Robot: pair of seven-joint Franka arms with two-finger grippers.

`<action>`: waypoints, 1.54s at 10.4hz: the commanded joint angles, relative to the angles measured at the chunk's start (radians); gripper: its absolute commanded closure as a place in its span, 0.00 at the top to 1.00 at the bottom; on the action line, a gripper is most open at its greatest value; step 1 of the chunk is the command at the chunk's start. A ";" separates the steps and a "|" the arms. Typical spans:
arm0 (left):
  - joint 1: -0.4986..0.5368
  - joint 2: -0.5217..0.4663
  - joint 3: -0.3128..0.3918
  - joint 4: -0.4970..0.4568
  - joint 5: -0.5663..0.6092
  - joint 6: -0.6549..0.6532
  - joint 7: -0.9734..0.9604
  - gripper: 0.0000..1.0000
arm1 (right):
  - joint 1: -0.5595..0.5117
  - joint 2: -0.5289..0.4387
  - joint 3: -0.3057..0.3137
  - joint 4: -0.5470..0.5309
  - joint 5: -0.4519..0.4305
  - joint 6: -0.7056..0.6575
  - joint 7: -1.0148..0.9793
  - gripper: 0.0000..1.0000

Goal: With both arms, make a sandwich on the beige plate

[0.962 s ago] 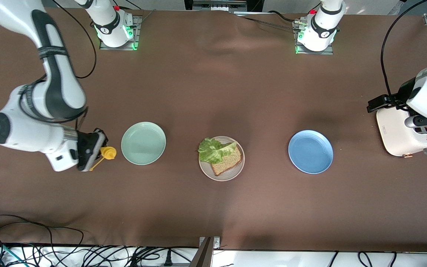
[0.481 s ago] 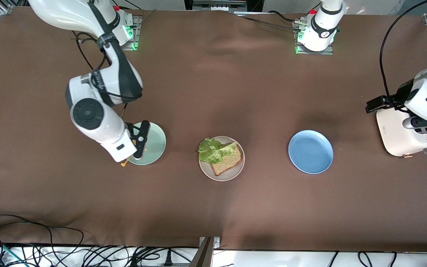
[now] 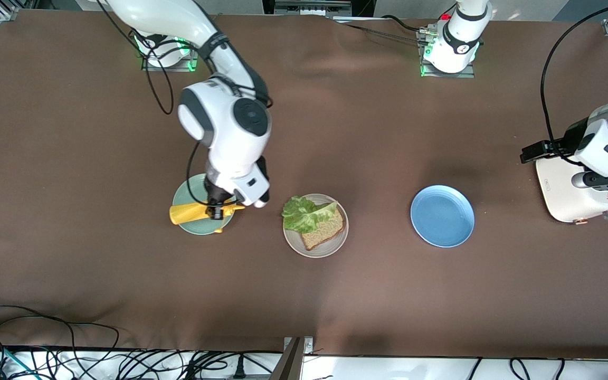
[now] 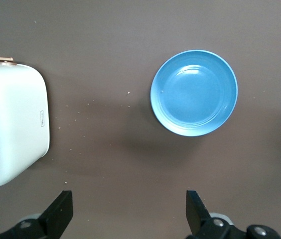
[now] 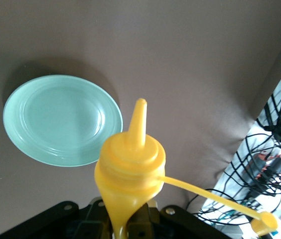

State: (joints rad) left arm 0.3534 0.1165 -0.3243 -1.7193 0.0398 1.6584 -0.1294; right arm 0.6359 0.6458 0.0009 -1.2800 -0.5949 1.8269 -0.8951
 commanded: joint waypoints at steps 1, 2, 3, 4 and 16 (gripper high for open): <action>0.024 -0.009 -0.002 -0.014 0.045 -0.003 0.033 1.00 | 0.094 0.115 -0.018 0.154 -0.139 -0.105 0.030 0.00; 0.033 -0.009 -0.001 -0.013 0.070 0.004 0.033 1.00 | 0.132 0.127 -0.018 0.156 -0.182 -0.138 0.104 0.00; 0.041 -0.009 -0.002 -0.013 0.116 0.021 0.033 1.00 | 0.172 0.149 -0.018 0.156 -0.248 -0.173 0.163 0.00; 0.086 -0.009 -0.002 -0.014 0.121 0.021 0.034 1.00 | 0.195 0.169 -0.016 0.156 -0.290 -0.192 0.206 0.00; 0.387 0.156 -0.001 -0.006 0.158 0.123 0.318 1.00 | -0.005 -0.032 -0.002 -0.037 0.311 -0.045 0.172 0.00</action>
State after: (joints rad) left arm 0.7166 0.2507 -0.3122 -1.7320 0.1614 1.7710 0.1655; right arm 0.7084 0.7252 -0.0164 -1.1876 -0.4159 1.7007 -0.6618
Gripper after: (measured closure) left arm 0.000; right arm 0.943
